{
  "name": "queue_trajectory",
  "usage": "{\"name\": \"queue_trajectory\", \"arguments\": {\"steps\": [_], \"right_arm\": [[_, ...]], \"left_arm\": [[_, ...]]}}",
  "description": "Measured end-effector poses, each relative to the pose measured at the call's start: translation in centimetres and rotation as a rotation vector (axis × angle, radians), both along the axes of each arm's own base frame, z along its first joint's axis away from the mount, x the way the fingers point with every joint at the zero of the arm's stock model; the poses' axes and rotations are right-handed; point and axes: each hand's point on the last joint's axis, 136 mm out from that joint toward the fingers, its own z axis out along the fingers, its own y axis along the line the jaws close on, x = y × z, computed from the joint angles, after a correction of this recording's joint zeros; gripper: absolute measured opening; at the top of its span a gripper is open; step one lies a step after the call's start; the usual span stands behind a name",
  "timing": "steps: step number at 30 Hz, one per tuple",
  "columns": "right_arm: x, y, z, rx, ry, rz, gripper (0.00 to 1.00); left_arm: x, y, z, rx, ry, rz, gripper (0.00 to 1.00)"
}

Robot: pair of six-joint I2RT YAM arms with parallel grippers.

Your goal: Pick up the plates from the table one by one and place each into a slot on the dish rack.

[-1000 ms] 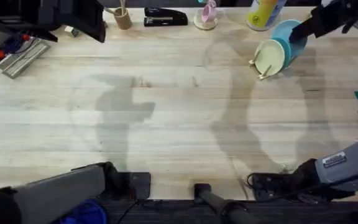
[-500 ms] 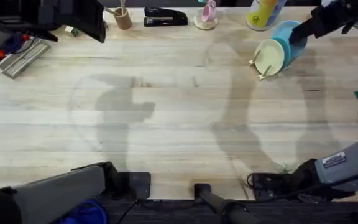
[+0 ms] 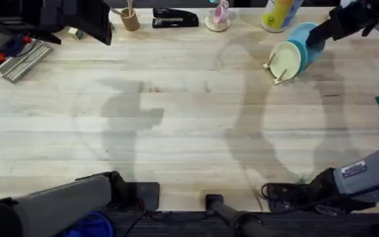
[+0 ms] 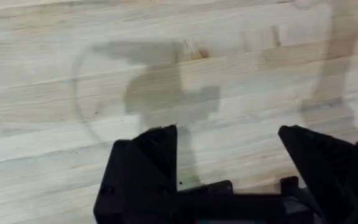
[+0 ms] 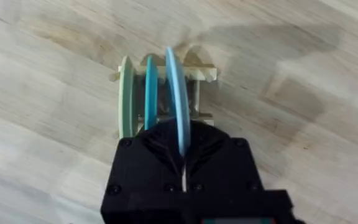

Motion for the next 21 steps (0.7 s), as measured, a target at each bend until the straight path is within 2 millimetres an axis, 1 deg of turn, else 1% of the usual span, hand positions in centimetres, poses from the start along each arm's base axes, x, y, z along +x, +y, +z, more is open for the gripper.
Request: {"name": "queue_trajectory", "arguments": {"steps": [6, 12, 17, 21], "right_arm": [[-0.2, 0.1, -0.2, 0.006, 0.016, -0.008, 0.031], [-0.1, 0.0, -2.2, 0.020, 0.067, -0.013, 0.031], [-0.1, 0.0, -2.4, 0.021, 0.071, -0.013, 0.032], [-0.1, 0.0, -2.4, 0.022, 0.071, -0.016, 0.139]], "left_arm": [[0.0, 0.0, 0.0, 0.000, 0.000, 0.000, 0.995], [0.0, 0.0, 0.0, 0.000, 0.000, 0.000, 0.995], [0.0, 0.0, 0.0, 0.000, 0.000, 0.000, 0.995], [0.0, 0.0, 0.0, 0.000, 0.000, 0.000, 0.995]]}}
